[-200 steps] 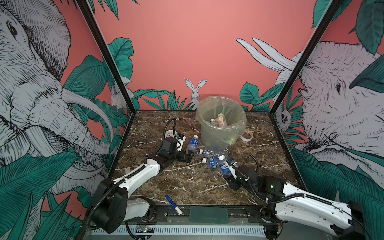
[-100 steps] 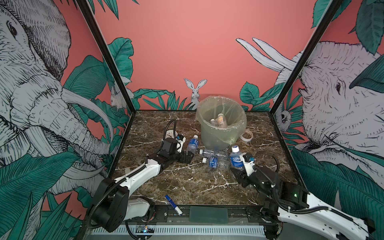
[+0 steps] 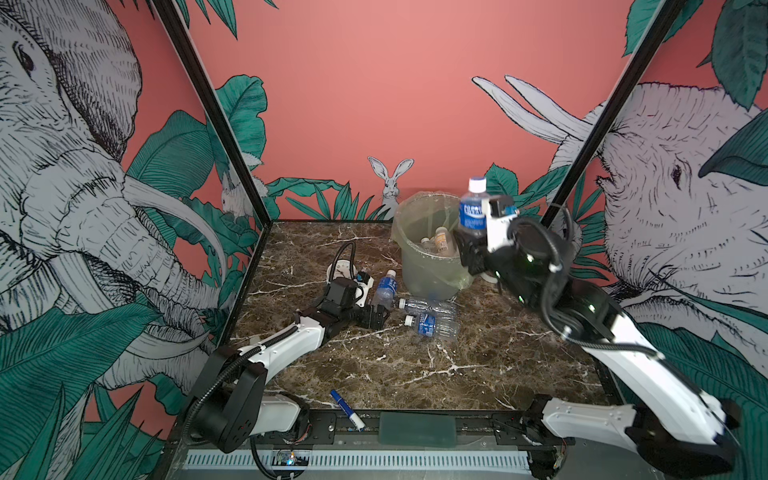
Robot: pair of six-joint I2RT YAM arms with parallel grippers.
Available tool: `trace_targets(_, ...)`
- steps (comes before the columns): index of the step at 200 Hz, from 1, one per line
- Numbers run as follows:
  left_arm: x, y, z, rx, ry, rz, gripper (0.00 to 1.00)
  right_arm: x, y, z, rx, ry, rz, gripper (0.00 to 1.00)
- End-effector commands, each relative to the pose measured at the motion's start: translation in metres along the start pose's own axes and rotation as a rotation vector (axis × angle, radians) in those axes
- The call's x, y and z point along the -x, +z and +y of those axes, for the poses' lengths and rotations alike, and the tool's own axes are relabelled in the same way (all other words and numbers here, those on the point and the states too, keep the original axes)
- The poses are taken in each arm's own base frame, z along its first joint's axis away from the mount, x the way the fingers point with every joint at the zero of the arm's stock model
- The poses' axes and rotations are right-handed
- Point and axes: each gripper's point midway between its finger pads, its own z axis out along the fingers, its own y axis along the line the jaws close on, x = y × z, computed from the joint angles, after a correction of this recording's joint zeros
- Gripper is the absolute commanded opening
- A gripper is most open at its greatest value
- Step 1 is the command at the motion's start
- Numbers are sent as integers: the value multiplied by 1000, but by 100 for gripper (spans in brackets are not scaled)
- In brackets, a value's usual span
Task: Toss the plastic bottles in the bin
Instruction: 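Carry the Pocari Sweat bottle with the right gripper over the bin and release it, then draw the right gripper back from the bin while the left gripper approaches the standing bottle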
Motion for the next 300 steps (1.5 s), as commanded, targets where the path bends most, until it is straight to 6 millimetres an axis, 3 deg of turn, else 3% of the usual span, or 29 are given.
trace_targets(1, 1, -3, -5, -34, -9, -15, 100, 0, 42, -20, -67, 1, 76, 95)
trace_targets(6, 3, -5, -6, -36, -9, -21, 100, 3, 45, -21, -75, -3, 72, 99)
trace_targets(35, 3, -14, -4, -12, -3, -40, 100, 23, 24, -30, -89, 32, -16, 99)
trace_targets(71, 6, -13, -5, -13, 4, -39, 100, 14, 3, -30, -48, 46, 4, 99)
trace_targets(148, 35, -12, -2, 42, 23, -48, 100, -85, -27, -39, -24, 51, 170, 99)
trace_targets(227, 62, 12, 8, 110, 25, -5, 100, -189, -63, -53, -33, 48, 353, 99)
trace_targets(270, 66, 29, 14, 127, 22, 28, 100, -229, -78, -61, -51, 46, 424, 99)
trace_targets(300, 63, 43, 18, 130, 6, 70, 100, -243, -83, -67, -75, 51, 431, 99)
